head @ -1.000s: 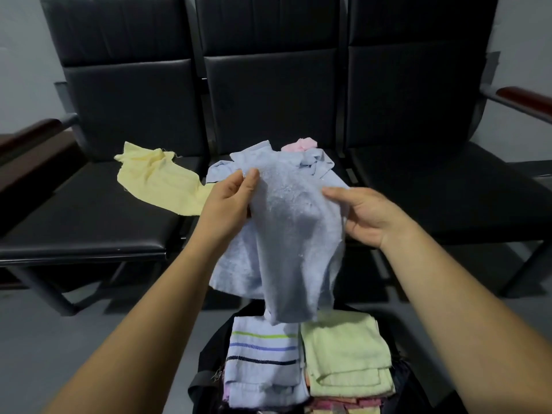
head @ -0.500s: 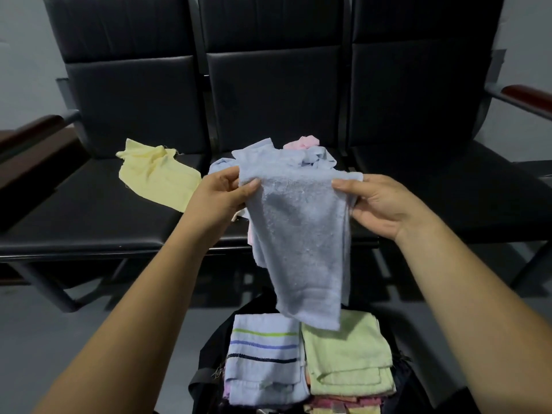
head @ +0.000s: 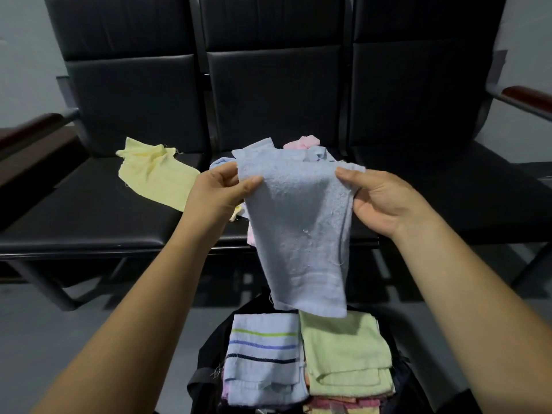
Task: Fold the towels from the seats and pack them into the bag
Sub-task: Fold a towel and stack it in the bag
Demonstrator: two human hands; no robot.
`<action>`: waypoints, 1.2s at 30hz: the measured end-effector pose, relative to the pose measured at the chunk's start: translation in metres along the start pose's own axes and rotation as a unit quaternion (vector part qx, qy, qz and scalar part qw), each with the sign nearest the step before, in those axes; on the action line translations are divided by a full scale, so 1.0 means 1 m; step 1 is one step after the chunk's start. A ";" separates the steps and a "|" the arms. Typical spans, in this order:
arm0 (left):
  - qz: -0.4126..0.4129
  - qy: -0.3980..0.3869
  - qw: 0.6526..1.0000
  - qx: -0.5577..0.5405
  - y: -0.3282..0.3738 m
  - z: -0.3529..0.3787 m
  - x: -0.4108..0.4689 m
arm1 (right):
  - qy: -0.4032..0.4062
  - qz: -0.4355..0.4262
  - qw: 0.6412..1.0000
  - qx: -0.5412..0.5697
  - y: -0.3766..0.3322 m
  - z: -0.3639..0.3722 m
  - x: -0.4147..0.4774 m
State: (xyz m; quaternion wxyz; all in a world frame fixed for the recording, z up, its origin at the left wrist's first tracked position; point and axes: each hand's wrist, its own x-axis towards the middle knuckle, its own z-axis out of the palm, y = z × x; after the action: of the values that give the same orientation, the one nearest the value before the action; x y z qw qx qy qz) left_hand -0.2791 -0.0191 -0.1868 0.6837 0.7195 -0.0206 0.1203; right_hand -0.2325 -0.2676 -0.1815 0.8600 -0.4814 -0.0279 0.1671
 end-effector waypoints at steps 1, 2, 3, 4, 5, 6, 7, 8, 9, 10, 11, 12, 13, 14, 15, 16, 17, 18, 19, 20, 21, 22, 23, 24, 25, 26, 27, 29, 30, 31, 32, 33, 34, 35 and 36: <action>0.011 0.004 1.000 0.011 -0.002 -0.002 0.001 | 0.020 -0.015 0.999 -0.025 0.000 -0.001 0.000; 0.026 0.009 0.999 0.025 -0.003 -0.002 0.002 | 0.042 -0.025 0.998 -0.051 -0.001 -0.003 0.000; 0.038 0.017 0.998 0.041 -0.004 -0.003 0.002 | 0.060 -0.034 0.995 -0.079 -0.001 -0.004 0.000; 0.049 0.028 0.997 0.058 -0.005 -0.003 0.003 | 0.076 -0.044 0.989 -0.115 -0.001 -0.004 -0.001; 0.057 0.038 0.995 0.074 -0.007 -0.003 0.004 | 0.094 -0.057 0.981 -0.160 0.000 -0.005 -0.001; 0.064 0.052 0.993 0.089 -0.007 -0.002 0.003 | 0.112 -0.075 0.969 -0.206 0.001 -0.005 -0.002; 0.069 0.068 0.990 0.102 -0.008 -0.001 0.003 | 0.125 -0.097 0.957 -0.243 0.003 -0.005 -0.002; 0.076 0.083 0.987 0.111 -0.006 0.000 0.002 | 0.128 -0.123 0.948 -0.264 0.004 -0.005 -0.002; 0.085 0.080 0.987 0.109 -0.005 0.002 0.001 | 0.121 -0.150 0.944 -0.269 0.004 -0.004 -0.004; 0.095 0.056 0.990 0.088 -0.002 0.003 -0.001 | 0.105 -0.172 0.944 -0.262 0.004 -0.002 -0.005; 0.100 0.025 0.993 0.064 -0.001 0.003 -0.003 | 0.084 -0.189 0.946 -0.251 0.004 -0.001 -0.007; 0.101 -0.008 0.994 0.045 0.000 0.004 -0.005 | 0.063 -0.200 0.945 -0.250 0.004 0.001 -0.008; 0.098 -0.038 0.993 0.044 0.001 0.005 -0.006 | 0.043 -0.208 0.941 -0.263 0.004 0.003 -0.009; 0.096 -0.065 0.992 0.052 0.002 0.007 -0.008 | 0.015 -0.212 0.936 -0.282 0.005 0.006 -0.011; 0.095 -0.087 0.990 0.062 0.004 0.011 -0.010 | -0.023 -0.208 0.931 -0.298 0.007 0.008 -0.012; 0.094 -0.105 0.988 0.064 0.005 0.015 -0.012 | -0.068 -0.192 0.929 -0.308 0.011 0.011 -0.013; 0.092 -0.117 0.987 0.063 0.008 0.019 -0.015 | -0.105 -0.167 0.926 -0.322 0.014 0.013 -0.012; 0.090 -0.123 0.986 0.061 0.009 0.022 -0.017 | -0.127 -0.142 0.921 -0.341 0.018 0.015 -0.012; 0.087 -0.124 0.986 0.065 0.010 0.024 -0.018 | -0.135 -0.126 0.915 -0.359 0.022 0.017 -0.012; 0.086 -0.122 0.986 0.069 0.010 0.025 -0.019 | -0.132 -0.119 0.913 -0.366 0.025 0.018 -0.011; 0.084 -0.117 0.987 0.065 0.010 0.026 -0.019 | -0.123 -0.121 0.916 -0.362 0.028 0.019 -0.010; 0.070 -0.104 0.991 0.045 0.009 0.026 -0.019 | -0.103 -0.127 0.924 -0.346 0.029 0.020 -0.010; 0.048 -0.082 0.995 0.013 0.006 0.026 -0.017 | -0.076 -0.135 0.935 -0.318 0.029 0.022 -0.011; 0.013 -0.065 0.998 -0.023 0.004 0.026 -0.016 | -0.049 -0.141 0.949 -0.276 0.027 0.024 -0.011; -0.030 -0.072 0.996 -0.037 0.001 0.025 -0.014 | -0.030 -0.142 0.964 -0.223 0.023 0.025 -0.012; -0.074 -0.106 0.991 -0.022 -0.001 0.024 -0.015 | -0.021 -0.136 0.977 -0.165 0.019 0.026 -0.013; -0.111 -0.162 0.980 0.015 -0.006 0.024 -0.016 | -0.014 -0.129 0.984 -0.118 0.016 0.026 -0.013; -0.155 -0.252 0.953 0.061 -0.017 0.025 -0.020 | 0.021 -0.112 0.990 -0.080 0.013 0.023 -0.012; -0.163 -0.264 0.950 0.042 -0.021 0.027 -0.022 | 0.042 -0.099 0.991 -0.078 0.013 0.021 -0.011; -0.170 -0.258 0.951 -0.002 -0.025 0.028 -0.023 | 0.057 -0.082 0.992 -0.082 0.013 0.019 -0.010; -0.176 -0.247 0.951 -0.057 -0.026 0.031 -0.025 | 0.067 -0.060 0.992 -0.087 0.014 0.015 -0.007; -0.179 -0.229 0.951 -0.105 -0.026 0.034 -0.025 | 0.070 -0.035 0.993 -0.091 0.013 0.012 -0.006; -0.179 -0.207 0.952 -0.138 -0.025 0.036 -0.024 | 0.069 -0.008 0.993 -0.101 0.013 0.008 -0.004; -0.179 -0.180 0.954 -0.158 -0.023 0.039 -0.023 | 0.062 0.017 0.991 -0.117 0.012 0.004 -0.003; -0.178 -0.148 0.956 -0.179 -0.022 0.041 -0.021 | 0.054 0.041 0.988 -0.136 0.012 -0.001 -0.002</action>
State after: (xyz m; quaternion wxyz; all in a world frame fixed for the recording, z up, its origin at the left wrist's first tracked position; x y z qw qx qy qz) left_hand -0.2895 -0.0610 -0.2138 0.8008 0.5872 -0.0147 -0.1171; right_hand -0.2372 -0.2630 -0.1921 0.7793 -0.6028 0.0154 0.1706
